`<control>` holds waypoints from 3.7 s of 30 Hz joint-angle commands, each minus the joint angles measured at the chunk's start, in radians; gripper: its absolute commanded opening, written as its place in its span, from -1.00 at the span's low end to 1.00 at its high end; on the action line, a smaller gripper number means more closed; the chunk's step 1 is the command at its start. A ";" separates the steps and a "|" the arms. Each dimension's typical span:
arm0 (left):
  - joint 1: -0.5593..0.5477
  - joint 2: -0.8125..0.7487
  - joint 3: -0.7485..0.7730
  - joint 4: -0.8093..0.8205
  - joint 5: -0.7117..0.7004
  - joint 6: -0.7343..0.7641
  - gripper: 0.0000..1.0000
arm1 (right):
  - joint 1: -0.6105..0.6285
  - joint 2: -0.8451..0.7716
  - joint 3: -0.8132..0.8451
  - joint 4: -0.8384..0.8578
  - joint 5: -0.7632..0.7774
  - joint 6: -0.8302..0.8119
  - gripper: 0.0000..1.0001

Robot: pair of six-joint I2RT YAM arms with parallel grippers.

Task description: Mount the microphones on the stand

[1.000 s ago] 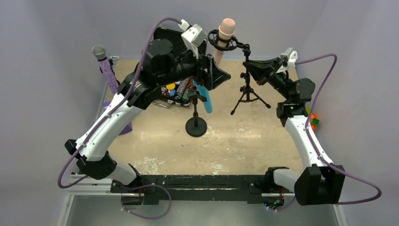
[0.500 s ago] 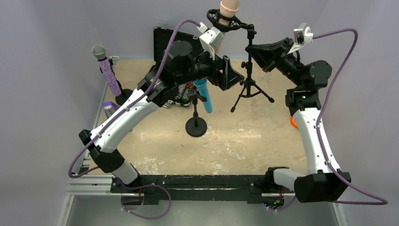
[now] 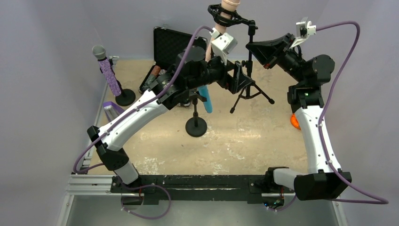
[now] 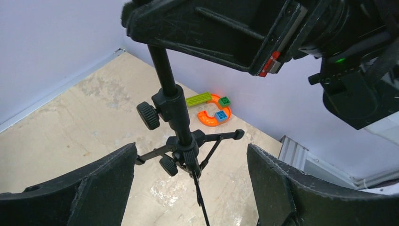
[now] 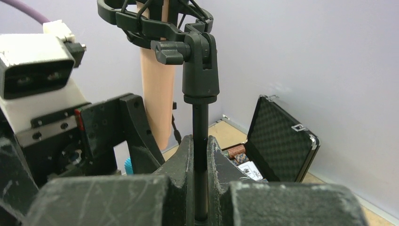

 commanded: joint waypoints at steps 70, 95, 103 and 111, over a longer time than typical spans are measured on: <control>-0.077 0.059 0.065 -0.280 -0.029 0.393 -1.00 | -0.025 -0.083 -0.001 -0.052 0.042 -0.168 -0.78; 0.053 0.056 0.116 -0.121 0.122 0.319 -1.00 | -0.094 -0.217 -0.138 -0.253 -0.086 -0.382 0.40; 0.058 0.057 0.126 -0.098 0.129 0.328 -1.00 | -0.101 -0.207 -0.194 -0.276 -0.129 -0.407 0.44; 0.058 0.043 0.084 -0.048 0.177 0.349 -1.00 | -0.101 -0.156 -0.188 -0.219 -0.136 -0.349 0.41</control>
